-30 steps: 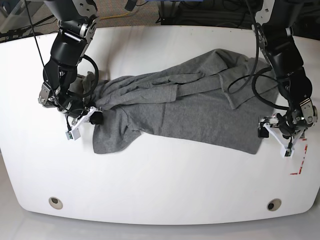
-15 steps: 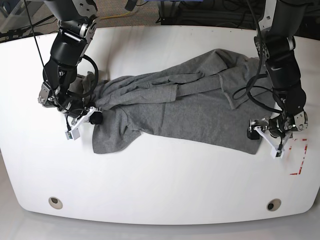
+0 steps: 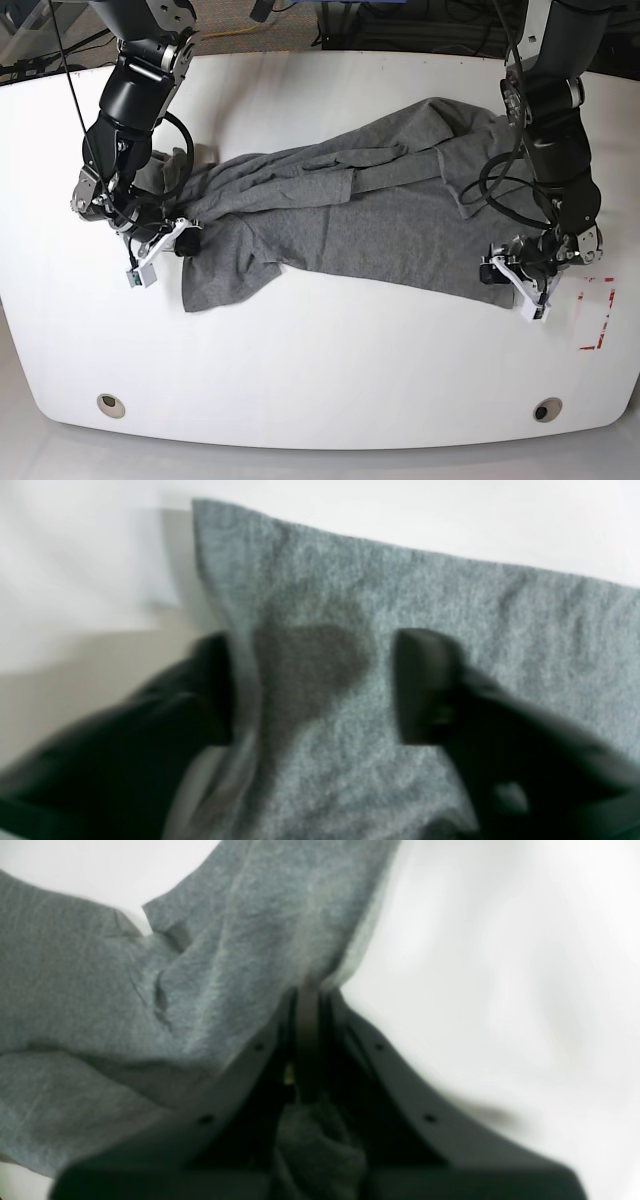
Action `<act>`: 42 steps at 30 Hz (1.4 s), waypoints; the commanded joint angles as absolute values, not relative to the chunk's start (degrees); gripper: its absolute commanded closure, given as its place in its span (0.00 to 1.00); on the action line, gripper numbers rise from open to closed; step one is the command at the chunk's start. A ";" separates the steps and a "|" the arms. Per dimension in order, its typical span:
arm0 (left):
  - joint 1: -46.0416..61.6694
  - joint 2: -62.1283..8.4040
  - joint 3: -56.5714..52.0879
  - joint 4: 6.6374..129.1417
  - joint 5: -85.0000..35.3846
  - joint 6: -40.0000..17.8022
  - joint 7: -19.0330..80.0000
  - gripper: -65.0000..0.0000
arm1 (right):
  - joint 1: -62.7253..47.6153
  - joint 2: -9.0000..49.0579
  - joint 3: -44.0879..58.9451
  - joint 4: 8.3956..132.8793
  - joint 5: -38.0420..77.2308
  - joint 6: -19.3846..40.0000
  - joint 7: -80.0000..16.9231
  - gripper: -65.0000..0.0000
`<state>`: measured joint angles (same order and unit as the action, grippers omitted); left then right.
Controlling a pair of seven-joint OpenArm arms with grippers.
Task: Fold the T-shirt properly
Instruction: 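Lift the shirt with both grippers and swing it up off the table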
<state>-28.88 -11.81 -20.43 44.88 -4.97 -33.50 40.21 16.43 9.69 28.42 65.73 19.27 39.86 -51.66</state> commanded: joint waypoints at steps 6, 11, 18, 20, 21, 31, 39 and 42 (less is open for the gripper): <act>-29.23 -11.12 -20.26 45.05 -3.82 -33.71 42.59 1.00 | 17.89 10.59 28.44 67.12 20.18 40.00 -50.77 1.00; -29.23 -11.38 -20.35 47.25 -4.00 -33.71 42.86 1.00 | 17.98 10.59 28.44 67.74 20.18 40.00 -50.86 1.00; -26.95 -11.21 -20.35 58.95 -4.00 -33.71 46.90 1.00 | 20.35 12.44 26.24 69.85 20.09 40.00 -50.86 1.00; -26.95 -11.03 -20.35 62.90 -4.00 -33.71 48.92 1.00 | 21.58 13.23 25.10 69.85 20.09 40.00 -50.86 1.00; -26.86 -11.03 -20.35 64.66 -4.00 -33.71 49.54 1.00 | 22.37 13.67 24.40 69.85 20.09 40.00 -50.86 1.00; -28.35 -9.19 -20.26 86.46 -3.74 -33.54 56.66 1.00 | 34.68 18.68 17.89 69.85 20.18 40.00 -50.95 1.00; -34.59 -9.36 -20.26 102.11 -3.65 -33.45 63.52 1.00 | 47.08 22.37 11.65 69.58 20.18 40.00 -51.65 1.00; -39.08 -9.98 -20.53 105.36 -3.65 -33.45 66.86 1.00 | 52.18 22.99 9.98 69.58 20.62 40.00 -53.85 1.00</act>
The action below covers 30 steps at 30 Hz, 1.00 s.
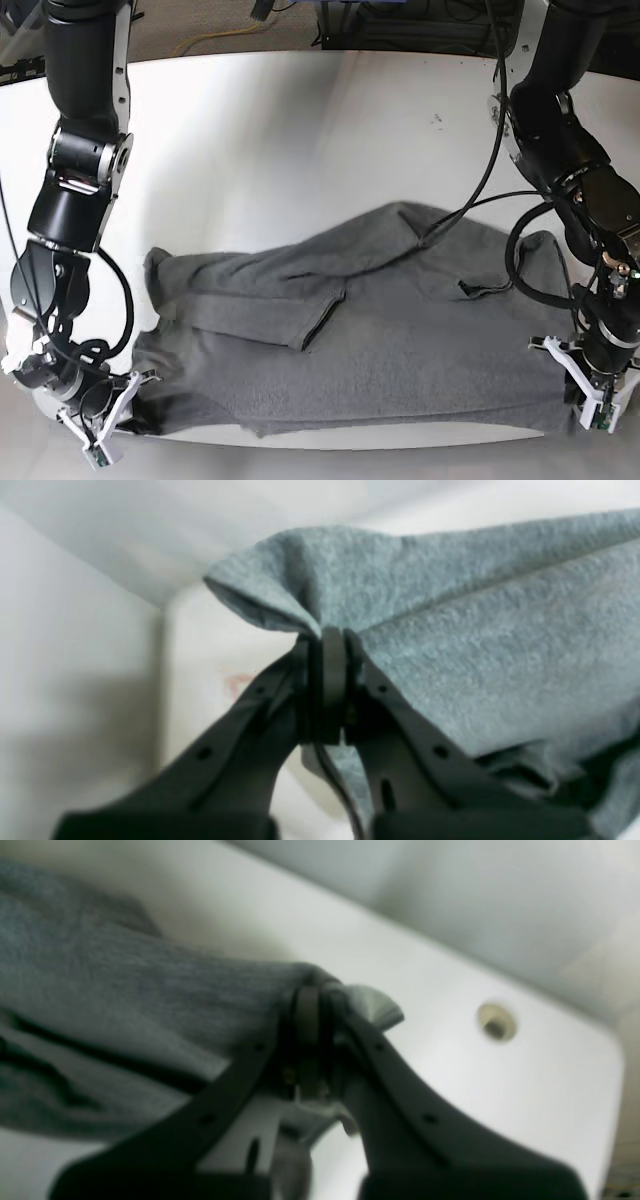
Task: Fold the T-shirt properly
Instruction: 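Lift the shirt with both grippers and swing it up off the table, then lay the shirt flat by drawing both grippers back toward the robot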
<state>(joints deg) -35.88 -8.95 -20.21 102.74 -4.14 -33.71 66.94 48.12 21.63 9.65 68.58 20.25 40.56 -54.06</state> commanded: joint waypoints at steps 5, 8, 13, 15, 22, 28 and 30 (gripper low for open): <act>-47.16 -12.53 -20.26 107.47 -3.65 -33.45 69.32 1.00 | 61.49 23.16 9.89 69.76 20.62 40.00 -58.59 1.00; -51.82 -14.29 -20.26 107.38 -3.65 -33.45 69.32 1.00 | 66.07 23.34 9.89 69.76 20.70 40.00 -60.97 1.00; -56.84 -15.96 -18.86 107.21 -3.91 -33.45 69.32 1.00 | 71.52 24.22 9.89 69.93 20.79 40.00 -64.75 1.00; -57.10 -16.92 -16.92 107.21 -4.00 -33.54 69.32 1.00 | 72.48 24.22 10.07 70.37 20.97 40.00 -66.33 1.00; -50.95 -16.66 -16.04 108.00 -4.18 -33.71 69.32 1.00 | 65.54 25.54 10.07 77.14 26.07 40.00 -68.53 1.00; -41.98 -16.66 -16.04 111.16 -4.26 -33.89 69.32 1.00 | 52.62 25.80 13.41 84.00 28.00 40.00 -69.85 1.00; -38.64 -16.66 -16.04 111.69 -4.26 -35.21 69.32 1.00 | 48.40 25.71 14.73 85.76 28.00 40.00 -70.02 1.00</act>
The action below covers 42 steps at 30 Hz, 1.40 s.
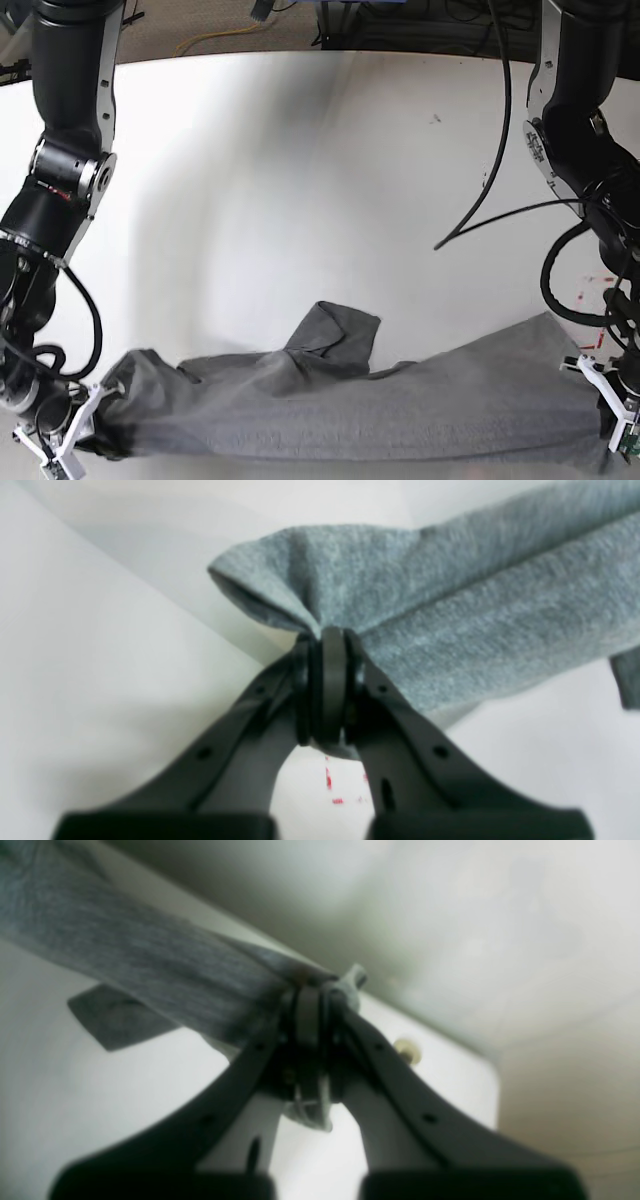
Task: Fold the T-shirt properly
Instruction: 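Lay the shirt flat by drawing both grippers back toward the robot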
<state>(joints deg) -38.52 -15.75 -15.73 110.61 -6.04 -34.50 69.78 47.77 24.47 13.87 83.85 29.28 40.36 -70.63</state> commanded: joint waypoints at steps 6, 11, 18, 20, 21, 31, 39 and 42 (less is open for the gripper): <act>-28.88 -16.66 -16.22 113.36 -4.18 -38.64 69.32 1.00 | 37.32 25.45 15.34 91.74 28.09 40.00 -70.02 1.00; -19.82 -16.66 -16.31 114.42 -4.18 -38.64 69.32 1.00 | 27.56 23.08 19.82 97.01 28.09 40.00 -70.20 1.00; -8.13 -16.66 -17.80 114.68 -4.18 -38.73 69.14 1.00 | 14.90 20.26 24.04 99.74 31.87 40.00 -71.52 1.00; -6.02 -16.66 -18.68 114.68 -4.18 -38.73 69.14 1.00 | 12.26 19.91 25.36 99.74 33.19 40.00 -71.60 1.00; -4.53 -16.66 -19.38 114.68 -4.18 -38.73 69.14 1.00 | 10.42 19.56 25.98 99.74 33.98 40.00 -71.60 1.00; 4.97 -16.92 -22.37 114.42 -4.18 -38.73 68.97 1.00 | -0.31 19.30 28.35 99.30 41.19 40.00 -71.52 1.00; 12.35 -17.01 -22.46 114.42 -3.82 -38.73 61.85 1.00 | -6.99 17.71 28.62 99.65 42.68 40.00 -71.60 1.00; 14.55 -17.01 -22.46 114.42 -3.82 -38.73 61.05 1.00 | -9.19 17.71 28.62 99.65 42.77 40.00 -71.34 1.00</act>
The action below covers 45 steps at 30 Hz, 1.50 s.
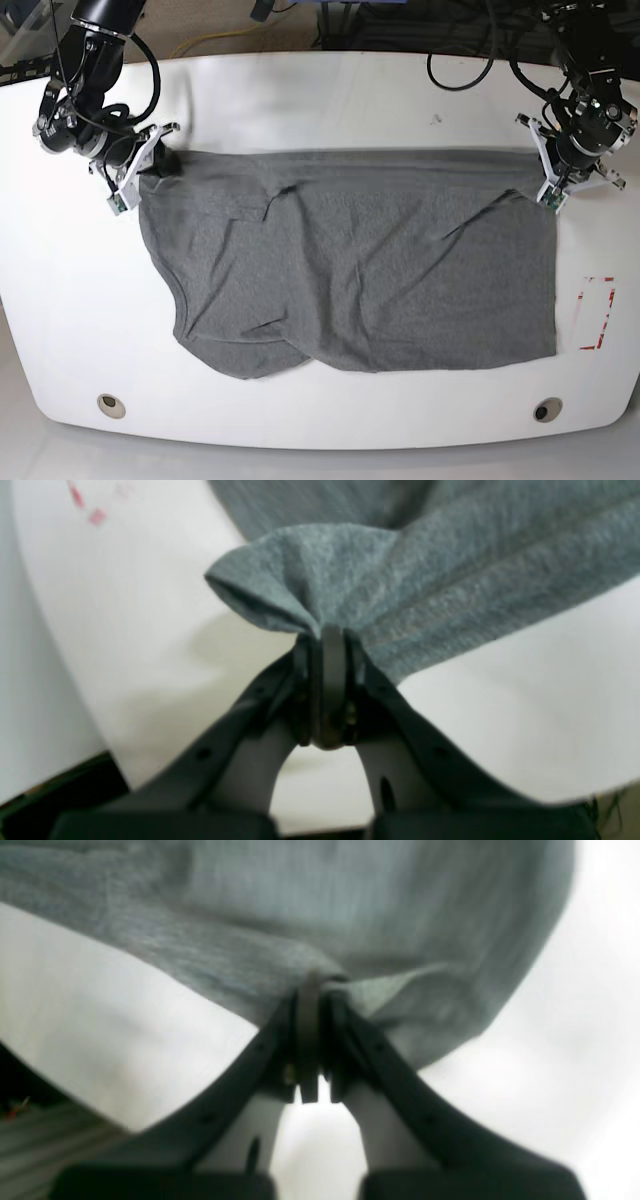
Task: Fold the T-shirt properly
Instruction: 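Lay the shirt flat by drawing both grippers back toward the robot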
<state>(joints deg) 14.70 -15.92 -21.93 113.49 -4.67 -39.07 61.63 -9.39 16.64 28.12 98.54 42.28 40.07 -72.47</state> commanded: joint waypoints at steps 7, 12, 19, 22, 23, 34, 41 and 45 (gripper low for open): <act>17.89 -17.10 -25.19 114.24 -3.74 -38.73 59.12 1.00 | -11.38 16.22 28.62 99.65 42.77 40.00 -71.16 1.00; 22.37 -17.71 -25.19 114.24 -3.65 -38.73 53.58 1.00 | -12.62 16.13 28.62 99.74 42.77 40.00 -70.64 1.00; 27.91 -20.88 -25.19 114.33 -3.74 -40.00 53.14 1.00 | -17.01 16.48 29.76 106.15 46.81 40.00 -70.73 1.00; 29.49 -21.58 -25.63 114.33 -3.74 -40.00 53.14 1.00 | -19.74 16.22 31.60 108.62 47.16 40.00 -70.81 1.00; 29.93 -21.49 -26.15 114.33 -3.74 -40.00 53.14 1.00 | -20.62 16.22 31.78 109.05 47.25 40.00 -70.81 1.00; 30.11 -17.45 -34.51 114.59 -4.09 -40.00 53.14 1.00 | -26.95 16.13 31.60 112.92 47.34 40.00 -68.70 1.00; 26.77 -16.75 -34.51 114.42 -3.74 -40.00 53.41 1.00 | -25.10 14.99 31.43 112.75 47.34 40.00 -68.88 0.99; 26.59 -16.66 -34.59 114.42 -3.74 -40.00 53.41 1.00 | -24.84 15.08 31.69 112.75 47.34 40.00 -69.05 0.87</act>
